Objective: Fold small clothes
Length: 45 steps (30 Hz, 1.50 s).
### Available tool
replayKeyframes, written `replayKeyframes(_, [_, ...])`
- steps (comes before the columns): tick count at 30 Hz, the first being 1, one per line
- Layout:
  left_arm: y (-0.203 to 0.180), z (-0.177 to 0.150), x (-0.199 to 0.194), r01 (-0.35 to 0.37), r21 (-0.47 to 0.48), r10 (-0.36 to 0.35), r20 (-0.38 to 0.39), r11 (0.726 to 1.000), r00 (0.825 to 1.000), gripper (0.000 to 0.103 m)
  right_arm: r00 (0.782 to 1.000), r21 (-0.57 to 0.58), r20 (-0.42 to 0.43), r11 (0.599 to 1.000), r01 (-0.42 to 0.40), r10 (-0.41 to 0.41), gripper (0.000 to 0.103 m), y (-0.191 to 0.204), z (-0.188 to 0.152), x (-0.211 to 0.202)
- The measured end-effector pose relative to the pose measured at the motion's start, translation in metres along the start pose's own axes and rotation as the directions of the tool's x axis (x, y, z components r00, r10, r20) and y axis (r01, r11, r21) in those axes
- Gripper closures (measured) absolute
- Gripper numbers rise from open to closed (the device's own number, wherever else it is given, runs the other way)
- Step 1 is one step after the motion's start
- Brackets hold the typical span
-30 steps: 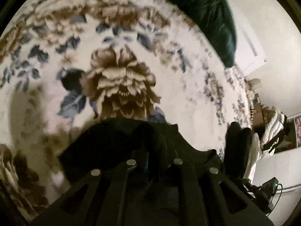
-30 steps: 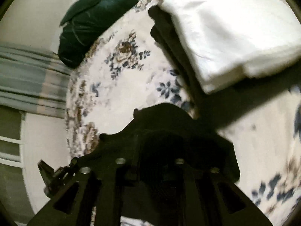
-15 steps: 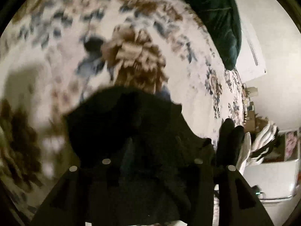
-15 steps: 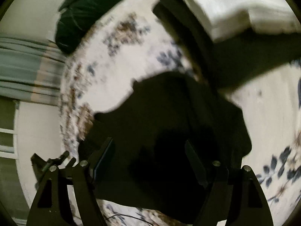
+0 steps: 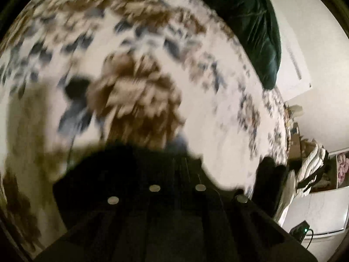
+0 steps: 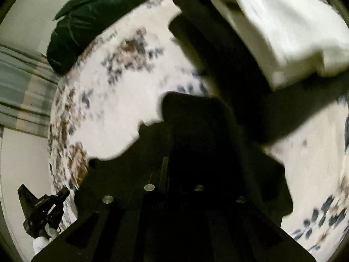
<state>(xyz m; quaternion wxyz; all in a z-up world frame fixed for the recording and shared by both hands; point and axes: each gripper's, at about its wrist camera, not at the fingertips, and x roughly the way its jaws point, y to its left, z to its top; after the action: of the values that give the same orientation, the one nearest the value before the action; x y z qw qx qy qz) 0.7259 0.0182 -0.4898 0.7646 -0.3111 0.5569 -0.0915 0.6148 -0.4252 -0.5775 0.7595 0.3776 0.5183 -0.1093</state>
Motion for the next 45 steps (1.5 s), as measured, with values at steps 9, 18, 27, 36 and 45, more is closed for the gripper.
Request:
replayKeyframes(9, [-0.019, 0.040, 0.005, 0.019, 0.107, -0.020, 0.005, 0.994, 1.000, 0.099, 0.999, 0.131, 0.025, 0.990, -0.049, 0.046, 0.093, 0.014, 0.065, 0.028])
replayKeyframes(18, [0.060, -0.061, -0.022, 0.052, -0.133, -0.071, -0.139, 0.990, 0.988, 0.039, 0.996, 0.000, -0.042, 0.997, -0.079, 0.079, 0.053, 0.028, 0.012, 0.023])
replayKeyframes(27, [0.019, -0.053, 0.024, 0.005, -0.008, -0.007, -0.147, 1.000, 0.989, 0.098, 0.991, 0.058, -0.072, 0.992, -0.113, 0.117, 0.053, 0.017, -0.031, 0.032])
replayKeyframes(36, [-0.004, 0.038, 0.048, 0.130, -0.080, -0.137, -0.100, 0.988, 0.985, 0.088, 0.999, 0.000, -0.024, 0.999, -0.046, 0.046, 0.037, 0.009, -0.018, 0.016])
replayKeyframes(45, [0.041, -0.061, -0.020, 0.236, -0.169, -0.254, -0.096, 0.957, 0.962, 0.036, 1.000, -0.014, 0.006, 1.000, 0.005, -0.005, 0.004, -0.024, -0.066, -0.033])
